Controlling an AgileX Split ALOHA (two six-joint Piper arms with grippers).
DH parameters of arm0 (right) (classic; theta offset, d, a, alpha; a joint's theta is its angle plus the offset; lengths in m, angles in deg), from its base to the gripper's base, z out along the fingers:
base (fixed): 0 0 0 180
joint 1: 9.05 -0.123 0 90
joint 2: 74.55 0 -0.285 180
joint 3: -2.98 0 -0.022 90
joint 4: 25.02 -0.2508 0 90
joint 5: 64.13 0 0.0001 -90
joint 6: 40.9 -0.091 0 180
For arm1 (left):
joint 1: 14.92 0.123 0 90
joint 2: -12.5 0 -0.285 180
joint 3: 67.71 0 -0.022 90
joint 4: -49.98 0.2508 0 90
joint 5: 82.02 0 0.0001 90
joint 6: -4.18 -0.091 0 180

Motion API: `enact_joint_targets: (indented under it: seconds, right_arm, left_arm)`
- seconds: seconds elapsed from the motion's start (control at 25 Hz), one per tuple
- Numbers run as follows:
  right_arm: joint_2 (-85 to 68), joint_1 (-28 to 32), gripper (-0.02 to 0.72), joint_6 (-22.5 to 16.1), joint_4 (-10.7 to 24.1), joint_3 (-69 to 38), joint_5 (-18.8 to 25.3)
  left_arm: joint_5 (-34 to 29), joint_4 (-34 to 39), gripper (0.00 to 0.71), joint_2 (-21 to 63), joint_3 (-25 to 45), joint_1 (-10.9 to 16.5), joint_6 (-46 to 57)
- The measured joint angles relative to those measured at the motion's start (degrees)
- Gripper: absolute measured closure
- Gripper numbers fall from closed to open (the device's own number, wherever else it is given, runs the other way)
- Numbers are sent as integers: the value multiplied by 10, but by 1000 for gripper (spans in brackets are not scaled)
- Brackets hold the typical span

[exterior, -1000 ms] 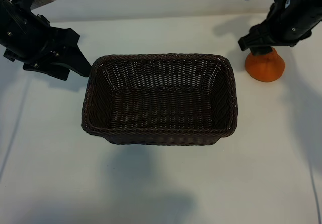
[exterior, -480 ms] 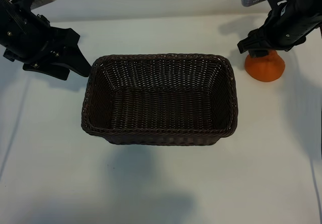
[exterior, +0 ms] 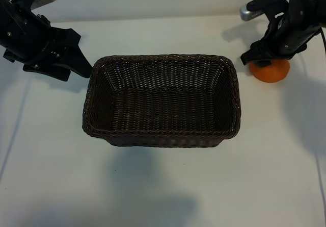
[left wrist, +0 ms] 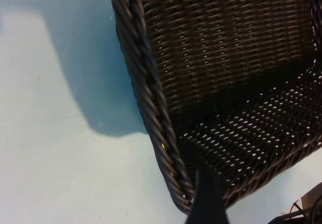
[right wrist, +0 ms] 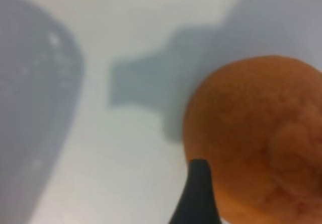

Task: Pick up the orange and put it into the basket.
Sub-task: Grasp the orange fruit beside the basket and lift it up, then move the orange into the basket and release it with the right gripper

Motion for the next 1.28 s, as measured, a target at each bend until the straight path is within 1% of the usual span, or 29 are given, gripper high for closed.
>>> enact_joint_targets:
  seconds: [0.16, 0.28, 0.44, 0.6, 0.72, 0.76, 0.8, 0.96, 1.0, 1.28]
  right_arm:
    - [2, 0, 135, -30, 48, 0, -1]
    - [4, 0, 135, -49, 76, 0, -1]
    - [5, 0, 140, -55, 81, 0, -7]
    - [5, 0, 181, -55, 72, 0, -9]
    - [5, 0, 256, -55, 61, 0, -10]
    - [5, 0, 296, -55, 58, 0, -9]
    - [5, 0, 344, -55, 55, 0, -6]
    - [5, 0, 583, -51, 47, 0, 10]
    - [5, 0, 602, -50, 47, 0, 14]
    - [-15, 0, 604, -41, 46, 1, 40]
  left_arm:
    - [0, 0, 135, 0, 0, 0, 0]
    - [0, 0, 135, 0, 0, 0, 0]
    - [0, 0, 135, 0, 0, 0, 0]
    - [0, 0, 135, 0, 0, 0, 0]
    - [0, 0, 135, 0, 0, 0, 0]
    - [0, 0, 135, 0, 0, 0, 0]
    - [0, 0, 135, 0, 0, 0, 0]
    - [0, 0, 135, 0, 0, 0, 0]
    - [0, 0, 135, 0, 0, 0, 0]
    - [0, 0, 135, 0, 0, 0, 0]
